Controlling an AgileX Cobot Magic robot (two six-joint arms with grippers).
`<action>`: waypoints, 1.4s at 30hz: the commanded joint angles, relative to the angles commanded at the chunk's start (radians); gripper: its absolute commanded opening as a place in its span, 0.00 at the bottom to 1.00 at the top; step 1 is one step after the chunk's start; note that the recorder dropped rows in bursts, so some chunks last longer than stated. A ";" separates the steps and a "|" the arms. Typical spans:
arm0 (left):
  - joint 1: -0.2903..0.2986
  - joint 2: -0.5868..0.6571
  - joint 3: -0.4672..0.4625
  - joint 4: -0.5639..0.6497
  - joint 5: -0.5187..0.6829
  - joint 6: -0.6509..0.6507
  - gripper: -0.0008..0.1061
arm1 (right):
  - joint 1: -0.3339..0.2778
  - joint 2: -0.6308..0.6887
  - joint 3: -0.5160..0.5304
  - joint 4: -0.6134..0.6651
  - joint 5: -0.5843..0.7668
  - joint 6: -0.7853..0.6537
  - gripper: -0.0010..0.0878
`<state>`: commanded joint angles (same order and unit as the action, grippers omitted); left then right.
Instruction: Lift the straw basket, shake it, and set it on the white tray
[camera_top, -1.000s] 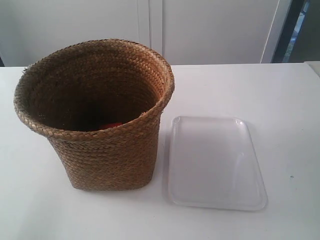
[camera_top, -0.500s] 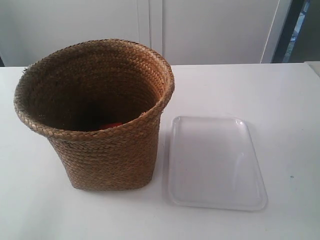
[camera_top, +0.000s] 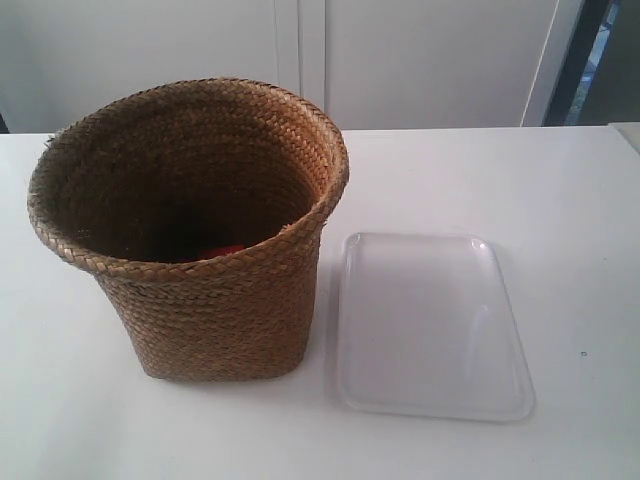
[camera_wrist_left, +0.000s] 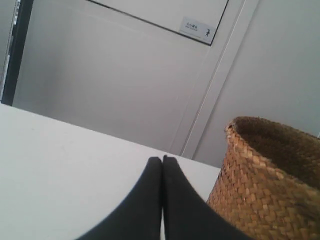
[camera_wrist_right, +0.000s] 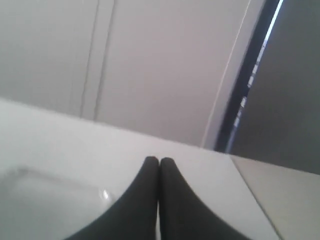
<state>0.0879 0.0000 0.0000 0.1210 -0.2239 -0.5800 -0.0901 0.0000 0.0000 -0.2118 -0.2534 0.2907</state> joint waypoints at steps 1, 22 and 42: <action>0.000 0.000 0.000 0.000 0.008 0.000 0.01 | 0.000 0.000 0.000 0.000 -0.039 0.019 0.01; 0.000 0.092 -0.323 -0.056 -0.105 0.202 0.01 | 0.000 0.000 -0.132 0.511 -0.403 0.326 0.01; 0.000 1.278 -1.511 -0.480 1.275 0.602 0.01 | 0.116 1.168 -1.313 0.198 0.971 0.032 0.01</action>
<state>0.0879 1.2779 -1.5111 -0.3588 1.0508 0.0224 0.0257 1.1684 -1.3135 -0.0137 0.7171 0.3232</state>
